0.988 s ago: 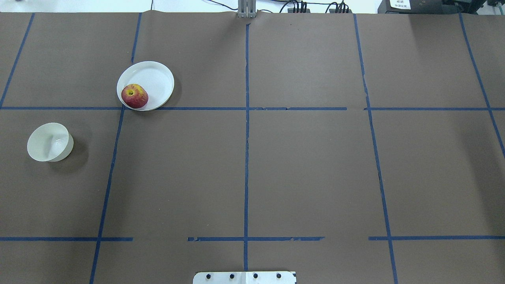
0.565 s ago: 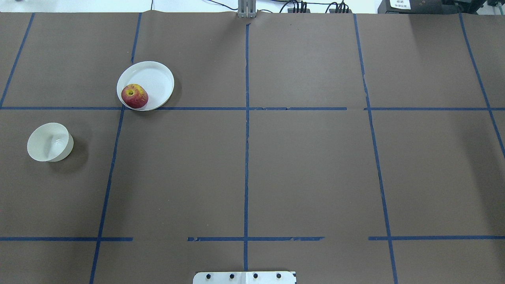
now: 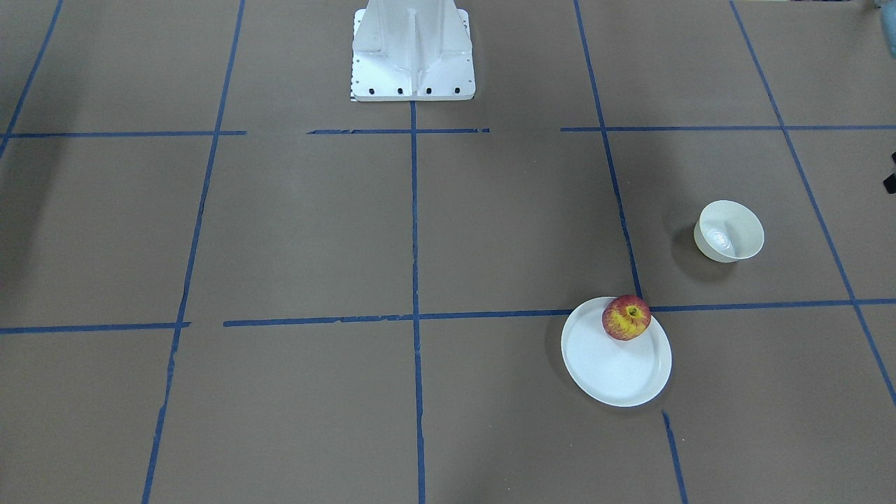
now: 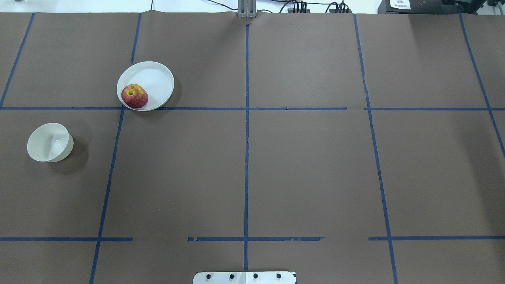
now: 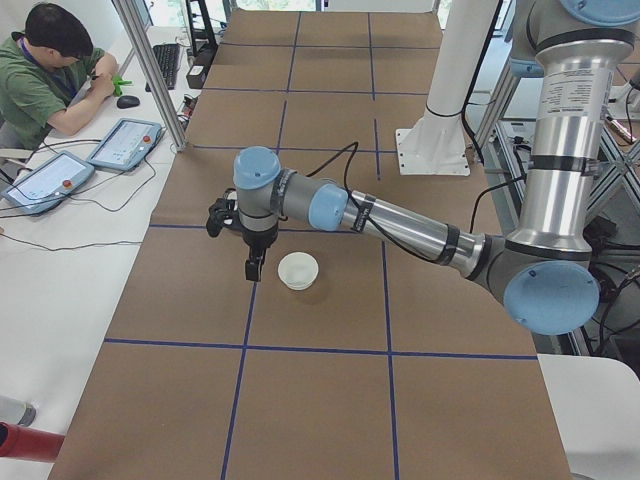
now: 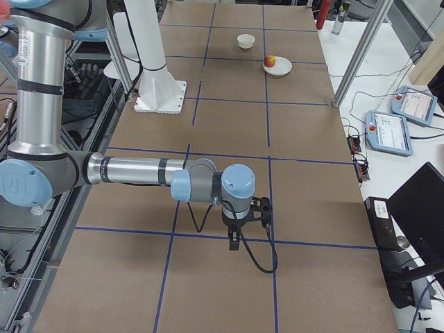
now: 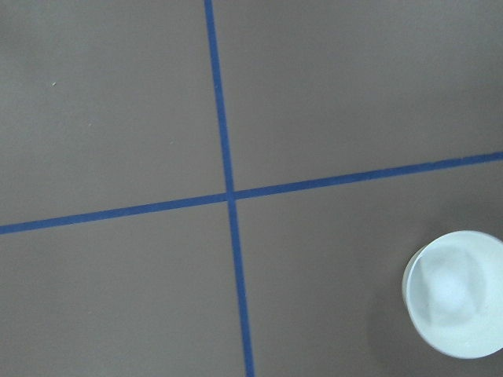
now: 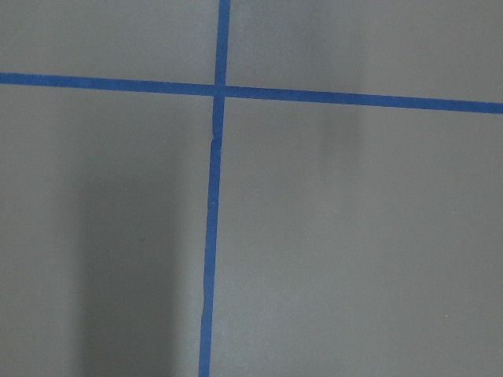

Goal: Move apple from plate to bowl

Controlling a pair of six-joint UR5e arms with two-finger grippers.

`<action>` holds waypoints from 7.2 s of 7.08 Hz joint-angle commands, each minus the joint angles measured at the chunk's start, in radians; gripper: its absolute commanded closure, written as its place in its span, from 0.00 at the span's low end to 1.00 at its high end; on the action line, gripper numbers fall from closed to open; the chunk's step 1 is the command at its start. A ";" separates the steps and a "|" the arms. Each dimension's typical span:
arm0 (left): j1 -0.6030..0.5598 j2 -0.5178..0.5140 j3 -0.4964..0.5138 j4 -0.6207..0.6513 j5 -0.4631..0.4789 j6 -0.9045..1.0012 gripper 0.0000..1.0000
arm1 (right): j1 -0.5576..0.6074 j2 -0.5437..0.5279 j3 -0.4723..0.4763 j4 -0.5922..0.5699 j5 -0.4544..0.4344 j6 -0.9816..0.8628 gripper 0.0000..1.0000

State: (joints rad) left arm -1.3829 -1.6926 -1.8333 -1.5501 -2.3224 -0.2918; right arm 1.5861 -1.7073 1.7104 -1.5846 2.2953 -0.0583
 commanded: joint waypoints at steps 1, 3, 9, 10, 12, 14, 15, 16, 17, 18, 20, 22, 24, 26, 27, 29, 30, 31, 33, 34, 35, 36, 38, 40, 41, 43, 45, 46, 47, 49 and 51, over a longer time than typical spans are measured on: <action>0.192 -0.141 0.032 -0.086 0.008 -0.305 0.00 | 0.000 0.000 0.000 0.000 0.000 0.000 0.00; 0.324 -0.283 0.165 -0.224 0.067 -0.482 0.00 | 0.000 0.000 0.000 0.000 0.000 0.000 0.00; 0.479 -0.398 0.515 -0.537 0.276 -0.586 0.00 | 0.000 0.000 0.000 0.000 0.000 0.000 0.00; 0.489 -0.400 0.543 -0.563 0.276 -0.593 0.00 | 0.000 0.000 0.000 0.000 0.000 0.000 0.00; 0.495 -0.401 0.545 -0.559 0.275 -0.595 0.00 | 0.000 0.000 0.000 0.000 0.000 0.000 0.00; 0.495 -0.401 0.543 -0.561 0.271 -0.616 0.00 | 0.000 0.000 0.000 0.000 0.001 0.000 0.00; 0.498 -0.401 0.543 -0.559 0.268 -0.616 0.00 | 0.000 0.000 0.000 0.000 0.000 0.000 0.00; 0.501 -0.401 0.542 -0.559 0.265 -0.616 0.03 | 0.000 0.000 0.000 0.000 0.000 0.000 0.00; 0.501 -0.404 0.542 -0.561 0.265 -0.616 0.09 | 0.000 0.000 0.000 0.000 0.000 0.000 0.00; 0.501 -0.403 0.542 -0.559 0.229 -0.615 0.37 | 0.000 0.000 0.000 0.000 0.000 0.000 0.00; 0.501 -0.401 0.539 -0.553 0.201 -0.616 0.55 | 0.000 0.000 0.000 0.000 0.000 0.000 0.00; 0.487 -0.398 0.531 -0.547 0.160 -0.615 0.62 | 0.000 0.000 0.000 0.000 0.000 0.000 0.00; 0.383 -0.392 0.395 -0.396 0.095 -0.603 0.66 | 0.000 0.000 0.000 0.000 0.000 0.000 0.00; 0.314 -0.304 0.187 -0.257 0.095 -0.498 0.66 | 0.000 0.000 0.000 0.000 0.000 0.000 0.00; 0.305 -0.169 0.080 -0.258 0.094 -0.412 0.66 | 0.000 0.000 0.000 0.000 0.000 0.000 0.00; 0.237 0.090 -0.056 -0.277 0.097 -0.235 0.68 | 0.000 0.000 0.000 0.000 0.000 0.000 0.00; 0.236 0.181 -0.052 -0.366 0.100 -0.216 0.69 | 0.000 0.000 0.000 0.000 0.000 0.000 0.00; 0.239 0.194 0.001 -0.462 0.101 -0.269 0.68 | 0.000 0.000 0.000 0.000 0.000 0.000 0.00; 0.249 0.194 0.113 -0.649 0.109 -0.421 0.69 | 0.000 0.000 0.000 0.000 0.000 0.000 0.00; 0.274 0.189 0.153 -0.715 0.110 -0.473 0.69 | 0.000 0.000 0.000 0.000 0.000 0.000 0.00; 0.307 0.188 0.157 -0.723 0.156 -0.506 0.68 | 0.000 0.000 0.000 0.000 0.000 0.000 0.00; 0.343 0.188 0.155 -0.723 0.170 -0.554 0.68 | 0.000 0.000 0.000 0.000 0.000 0.000 0.00; 0.396 0.183 0.155 -0.723 0.219 -0.616 0.68 | 0.000 0.000 0.000 0.000 0.000 0.000 0.00; 0.427 0.182 0.157 -0.722 0.238 -0.630 0.68 | 0.000 0.000 0.000 0.000 0.000 0.000 0.00; 0.439 0.182 0.163 -0.722 0.238 -0.630 0.64 | 0.000 0.000 0.000 0.000 0.000 0.000 0.00; 0.444 0.182 0.167 -0.722 0.239 -0.630 0.31 | 0.000 0.000 0.000 0.000 0.000 0.000 0.00; 0.444 0.182 0.169 -0.722 0.239 -0.629 0.20 | 0.000 0.000 0.000 0.000 0.000 0.000 0.00; 0.444 0.182 0.170 -0.720 0.239 -0.630 0.15 | 0.000 0.000 0.000 0.000 0.000 0.000 0.00; 0.444 0.180 0.171 -0.720 0.239 -0.630 0.10 | 0.000 0.000 0.000 0.000 0.000 0.000 0.00; 0.443 0.180 0.155 -0.713 0.222 -0.622 0.01 | 0.000 0.000 0.000 0.000 0.000 0.000 0.00; 0.408 0.180 0.141 -0.712 0.157 -0.589 0.01 | 0.000 0.000 0.000 0.000 0.000 0.000 0.00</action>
State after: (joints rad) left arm -0.9496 -1.5132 -1.6805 -2.2628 -2.1302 -0.9058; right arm 1.5861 -1.7073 1.7104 -1.5846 2.2948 -0.0583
